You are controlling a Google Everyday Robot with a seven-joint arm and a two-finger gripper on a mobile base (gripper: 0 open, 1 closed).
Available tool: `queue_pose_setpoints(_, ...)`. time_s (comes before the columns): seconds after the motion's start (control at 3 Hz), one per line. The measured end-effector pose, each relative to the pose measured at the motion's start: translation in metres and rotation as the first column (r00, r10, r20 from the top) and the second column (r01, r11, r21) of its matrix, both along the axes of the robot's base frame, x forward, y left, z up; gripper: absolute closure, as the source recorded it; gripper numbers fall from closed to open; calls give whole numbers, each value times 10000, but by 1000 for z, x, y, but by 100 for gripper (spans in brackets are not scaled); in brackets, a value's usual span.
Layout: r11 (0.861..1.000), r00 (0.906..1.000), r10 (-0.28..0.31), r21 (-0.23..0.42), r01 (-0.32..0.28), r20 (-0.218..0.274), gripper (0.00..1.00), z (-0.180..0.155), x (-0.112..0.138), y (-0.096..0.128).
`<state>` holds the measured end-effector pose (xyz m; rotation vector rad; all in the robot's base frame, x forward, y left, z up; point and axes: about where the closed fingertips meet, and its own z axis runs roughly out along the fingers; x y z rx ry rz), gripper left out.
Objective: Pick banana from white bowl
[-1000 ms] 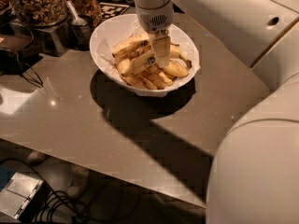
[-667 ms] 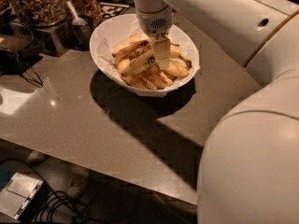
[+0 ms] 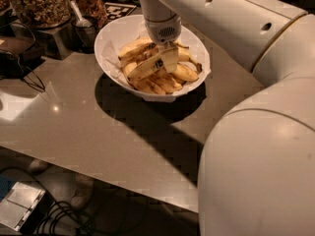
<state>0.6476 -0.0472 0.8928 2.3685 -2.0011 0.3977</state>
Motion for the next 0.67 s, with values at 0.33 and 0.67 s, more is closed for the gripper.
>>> queue_pose_setpoints(0.33, 9998, 9996, 82, 176, -87, 280, 81, -1, 8, 5)
queue_pose_setpoints(0.67, 9994, 9988, 134, 301, -149, 478, 100, -1, 13, 8)
